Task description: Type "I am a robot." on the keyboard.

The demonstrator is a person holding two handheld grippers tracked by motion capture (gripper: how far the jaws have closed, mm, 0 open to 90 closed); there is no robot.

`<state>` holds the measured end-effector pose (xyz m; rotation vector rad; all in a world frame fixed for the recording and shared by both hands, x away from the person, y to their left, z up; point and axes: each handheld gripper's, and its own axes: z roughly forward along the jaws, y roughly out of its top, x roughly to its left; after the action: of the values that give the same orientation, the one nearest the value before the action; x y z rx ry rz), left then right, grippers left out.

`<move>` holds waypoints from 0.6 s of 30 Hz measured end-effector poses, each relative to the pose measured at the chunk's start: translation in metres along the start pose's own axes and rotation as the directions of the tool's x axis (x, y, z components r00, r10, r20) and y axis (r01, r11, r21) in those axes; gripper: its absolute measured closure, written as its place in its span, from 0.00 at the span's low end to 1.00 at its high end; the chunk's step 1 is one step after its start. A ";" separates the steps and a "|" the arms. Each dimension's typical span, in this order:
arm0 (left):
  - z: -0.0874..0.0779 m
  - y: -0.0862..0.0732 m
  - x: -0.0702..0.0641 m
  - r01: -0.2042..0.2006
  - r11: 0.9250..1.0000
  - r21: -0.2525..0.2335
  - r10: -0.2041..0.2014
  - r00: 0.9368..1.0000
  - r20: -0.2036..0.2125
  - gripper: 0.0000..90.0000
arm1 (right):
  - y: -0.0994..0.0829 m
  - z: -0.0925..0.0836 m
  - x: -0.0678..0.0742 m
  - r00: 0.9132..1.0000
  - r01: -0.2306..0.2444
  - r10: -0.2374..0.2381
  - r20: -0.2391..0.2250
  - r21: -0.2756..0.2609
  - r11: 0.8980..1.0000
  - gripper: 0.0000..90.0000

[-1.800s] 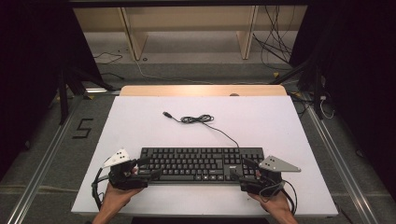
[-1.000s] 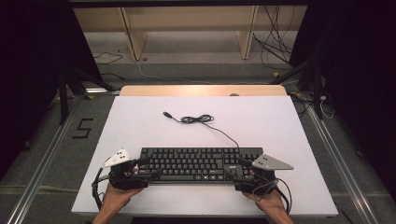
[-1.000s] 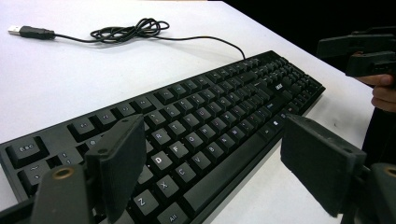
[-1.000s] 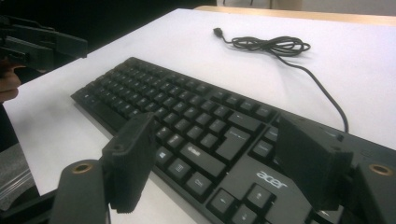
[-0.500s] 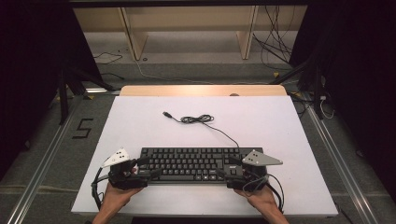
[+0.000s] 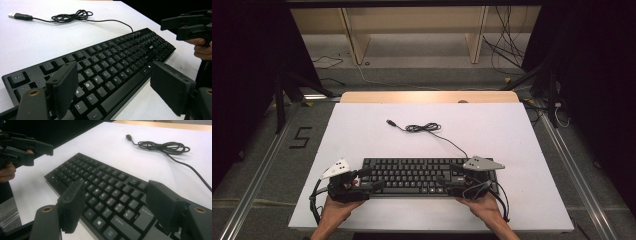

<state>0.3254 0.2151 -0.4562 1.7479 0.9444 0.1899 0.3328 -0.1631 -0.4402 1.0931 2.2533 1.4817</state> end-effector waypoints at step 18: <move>-0.001 0.000 0.001 0.007 1.000 0.009 -0.007 1.000 -0.008 0.24 | 0.013 0.026 0.005 1.000 0.020 -0.019 -0.018 0.048 0.999 0.38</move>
<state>0.3260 0.2164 -0.4563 1.7527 0.9583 0.1888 0.3494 -0.1388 -0.4403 1.0726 2.3163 1.4428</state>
